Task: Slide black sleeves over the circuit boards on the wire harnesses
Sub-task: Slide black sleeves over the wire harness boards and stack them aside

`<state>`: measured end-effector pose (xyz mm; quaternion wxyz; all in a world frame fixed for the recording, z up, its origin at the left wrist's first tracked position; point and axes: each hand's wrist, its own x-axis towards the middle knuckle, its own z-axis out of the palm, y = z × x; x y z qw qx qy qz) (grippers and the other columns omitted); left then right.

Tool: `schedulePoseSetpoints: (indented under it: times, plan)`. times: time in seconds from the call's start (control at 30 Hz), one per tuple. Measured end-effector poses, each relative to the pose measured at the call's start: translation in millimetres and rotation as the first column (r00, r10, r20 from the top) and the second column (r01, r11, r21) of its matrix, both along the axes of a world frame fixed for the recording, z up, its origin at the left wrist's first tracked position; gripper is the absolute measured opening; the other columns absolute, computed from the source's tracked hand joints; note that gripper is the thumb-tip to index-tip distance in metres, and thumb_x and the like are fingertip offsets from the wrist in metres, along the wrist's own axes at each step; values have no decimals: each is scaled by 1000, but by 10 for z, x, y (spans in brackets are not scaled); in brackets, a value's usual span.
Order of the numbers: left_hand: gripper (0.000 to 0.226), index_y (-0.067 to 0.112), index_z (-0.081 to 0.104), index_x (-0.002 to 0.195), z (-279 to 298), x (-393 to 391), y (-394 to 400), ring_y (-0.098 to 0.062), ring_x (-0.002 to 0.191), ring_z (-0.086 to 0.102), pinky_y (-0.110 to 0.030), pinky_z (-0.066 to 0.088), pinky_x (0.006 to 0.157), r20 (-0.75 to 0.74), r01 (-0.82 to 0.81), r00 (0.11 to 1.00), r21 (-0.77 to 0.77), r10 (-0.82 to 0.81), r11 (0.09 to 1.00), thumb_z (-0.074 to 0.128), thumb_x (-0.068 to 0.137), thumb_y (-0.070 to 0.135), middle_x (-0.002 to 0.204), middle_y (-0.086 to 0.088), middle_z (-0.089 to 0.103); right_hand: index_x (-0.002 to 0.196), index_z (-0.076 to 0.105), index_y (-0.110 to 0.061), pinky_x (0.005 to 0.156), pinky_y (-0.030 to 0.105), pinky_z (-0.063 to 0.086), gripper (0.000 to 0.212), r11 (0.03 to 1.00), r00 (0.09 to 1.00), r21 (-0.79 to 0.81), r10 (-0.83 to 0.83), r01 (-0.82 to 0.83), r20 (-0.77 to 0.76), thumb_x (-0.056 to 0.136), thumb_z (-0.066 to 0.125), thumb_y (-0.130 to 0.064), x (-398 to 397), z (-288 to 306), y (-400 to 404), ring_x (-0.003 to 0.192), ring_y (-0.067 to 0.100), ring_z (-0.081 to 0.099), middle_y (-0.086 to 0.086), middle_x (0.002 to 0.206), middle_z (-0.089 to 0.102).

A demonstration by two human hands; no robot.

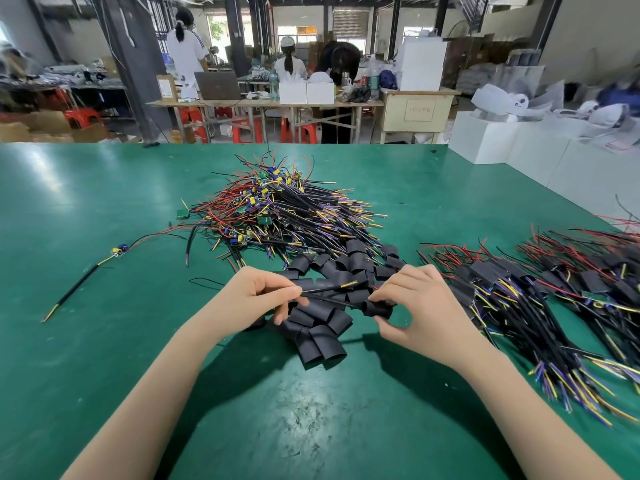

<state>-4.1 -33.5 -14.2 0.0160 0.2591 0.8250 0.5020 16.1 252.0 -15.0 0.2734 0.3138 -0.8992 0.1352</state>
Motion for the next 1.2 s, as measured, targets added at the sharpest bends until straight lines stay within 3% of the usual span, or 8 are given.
schedulePoseSetpoints:
  times: [0.1,0.23,0.4,0.53,0.63,0.83,0.97,1.2]
  plan:
    - [21,23,78,87,-16,33,48,-17,59,58,-45,49,70,65,-3,998,-6,3,1000,59,96,27,57,-5,68,85,70,-20,78,33,36,19,999,1000,-30,18,-17,26,67,77,-25,21,-4,-39,76,19,57,-9,76,63]
    - [17,11,77,88,-50,143,273,-6,61,63,-14,45,64,121,34,992,10,-35,999,62,94,16,68,-5,74,88,71,-20,78,32,37,20,997,997,-50,67,-64,47,71,75,-30,61,-27,-146,79,17,56,-10,80,65]
    - [6,19,73,85,-104,188,431,-10,75,70,-31,55,72,70,46,997,-33,-44,998,76,84,24,79,0,75,88,70,-20,76,29,36,20,996,997,-38,77,-76,23,71,72,-31,83,-59,-236,80,16,56,-8,82,65]
    - [32,29,68,96,-17,129,231,-6,86,65,-22,47,73,-19,22,999,-185,-26,983,86,69,34,90,12,72,86,69,-20,74,31,38,18,998,999,-47,45,-44,20,71,71,-30,69,-41,-179,79,18,55,-9,81,63]
    - [23,26,72,88,-17,95,141,-8,75,65,-26,49,71,44,35,999,-255,-25,966,87,70,24,80,9,72,85,68,-20,71,33,41,17,998,999,-41,41,-39,34,72,70,-29,74,-32,-173,78,19,55,-9,81,63]
    - [19,21,72,86,-61,120,256,-7,64,62,-30,56,69,11,-8,1000,-145,10,989,84,73,12,74,7,70,91,70,-16,70,35,50,21,992,988,-89,100,-90,116,75,73,-29,121,-55,-244,79,21,59,-4,86,65]
    - [22,16,67,97,-99,146,334,-24,77,66,-36,55,75,-6,8,1000,-48,-9,999,77,80,6,88,0,69,94,70,-18,69,33,53,22,989,986,-117,108,-93,126,76,71,-31,155,-41,-278,81,18,63,-6,90,66]
    - [16,14,63,98,-119,179,400,-22,77,72,-27,55,76,61,26,998,79,-31,997,70,87,5,92,-1,69,101,70,-14,74,34,53,22,968,973,-199,180,-150,144,80,72,-20,135,-37,-233,86,16,63,-3,97,64]
